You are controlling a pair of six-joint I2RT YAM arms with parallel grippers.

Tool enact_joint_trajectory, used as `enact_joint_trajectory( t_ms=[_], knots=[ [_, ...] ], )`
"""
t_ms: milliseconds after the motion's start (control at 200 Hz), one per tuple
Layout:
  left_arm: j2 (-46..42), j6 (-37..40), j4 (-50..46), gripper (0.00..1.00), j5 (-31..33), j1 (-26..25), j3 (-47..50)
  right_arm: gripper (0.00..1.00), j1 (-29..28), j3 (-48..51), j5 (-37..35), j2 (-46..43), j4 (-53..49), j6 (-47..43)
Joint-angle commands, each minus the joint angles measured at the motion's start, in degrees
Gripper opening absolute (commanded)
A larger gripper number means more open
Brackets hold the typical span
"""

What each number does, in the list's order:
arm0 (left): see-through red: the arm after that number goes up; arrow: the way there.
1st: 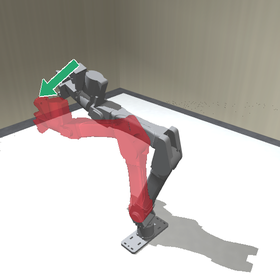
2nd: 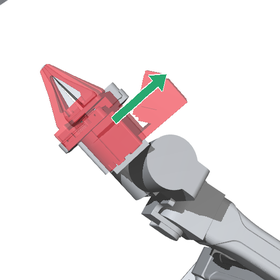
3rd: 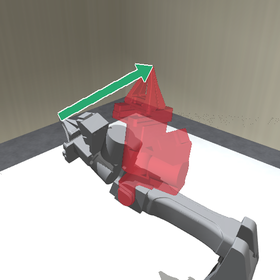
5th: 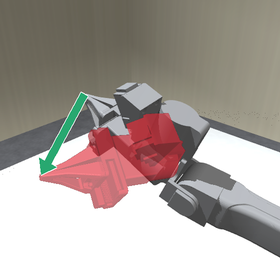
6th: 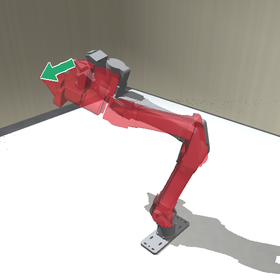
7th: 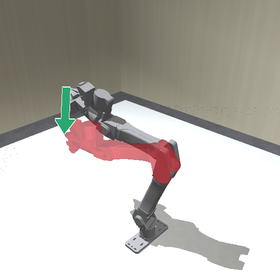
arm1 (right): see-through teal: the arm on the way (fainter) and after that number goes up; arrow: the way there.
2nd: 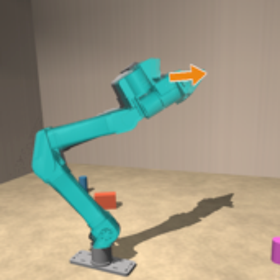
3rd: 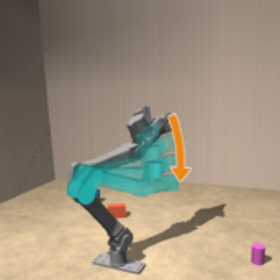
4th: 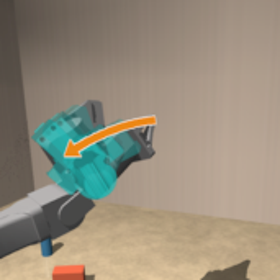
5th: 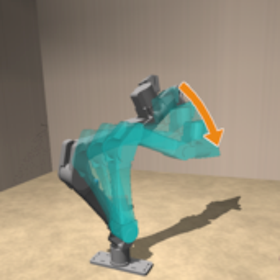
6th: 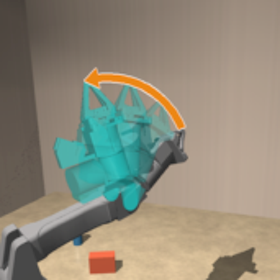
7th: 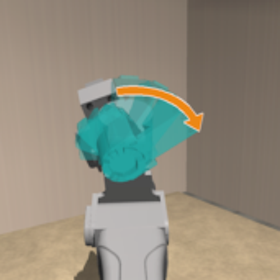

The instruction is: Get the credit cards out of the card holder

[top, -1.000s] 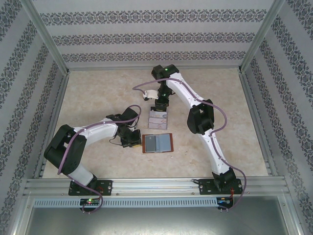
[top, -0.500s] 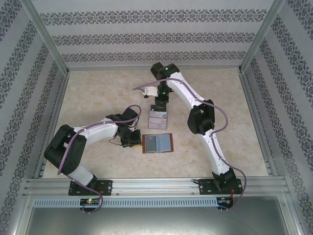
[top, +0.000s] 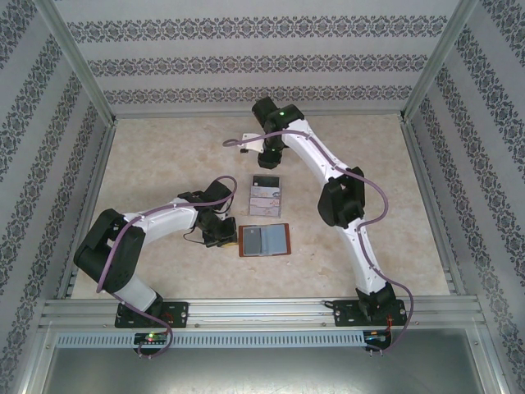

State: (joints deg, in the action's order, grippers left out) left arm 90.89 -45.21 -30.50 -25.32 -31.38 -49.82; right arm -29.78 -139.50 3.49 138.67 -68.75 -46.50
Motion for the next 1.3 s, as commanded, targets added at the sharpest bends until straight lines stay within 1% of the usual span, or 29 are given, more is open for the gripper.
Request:
enact_joint_trajectory(
  t_ms=[0,170,415,500,630,714,794,909,1034,1214,1299],
  knots=[
    [-0.72,0.54,1.12,0.08,-0.72,0.62,-0.36,0.31,-0.54,6.88,-1.14,-6.43,7.4,11.76],
    [0.1,0.8,2.56,0.08,-1.41,0.71,-0.71,0.29,-0.61,21.2,1.33,-15.85,16.98,27.68],
    [1.28,1.37,4.5,0.08,-3.28,0.66,-1.09,0.14,-1.07,45.93,5.95,-31.71,33.0,50.8],
    [1.73,1.84,5.0,0.07,-4.02,0.64,-1.18,0.1,-1.24,51.17,8.62,-35.25,34.95,57.85],
    [2.77,2.3,5.84,0.06,-5.24,0.69,-1.22,0.1,-2.66,57.21,11.04,-39.05,35.94,65.97],
    [3.6,2.38,6.76,0.05,-6.28,0.68,-0.89,0.1,-3.81,59.86,12.93,-40.41,35.71,69.78],
    [4.27,2.38,7.4,0.05,-6.97,0.68,-0.64,0.1,-5.15,62.27,13.24,-41.54,36.08,72.86],
    [4.62,2.31,8.2,0.05,-7.55,0.7,0.06,0.1,-6.64,64.1,14.97,-42.07,35.56,76.98],
    [5.07,2.22,8.6,0.05,-8.06,0.65,0.79,0.1,-8.6,65.99,15.49,-42.59,36.1,79.27],
    [5.61,2.31,9.06,0.04,-8.47,0.69,1.66,0.15,-11.07,67.78,15.4,-41.49,35.74,82.53],
    [5.61,2.33,8.97,0.04,-8.51,0.69,1.98,0.16,-12.05,69.13,15.73,-40.68,36.41,84.55]
  ],
)
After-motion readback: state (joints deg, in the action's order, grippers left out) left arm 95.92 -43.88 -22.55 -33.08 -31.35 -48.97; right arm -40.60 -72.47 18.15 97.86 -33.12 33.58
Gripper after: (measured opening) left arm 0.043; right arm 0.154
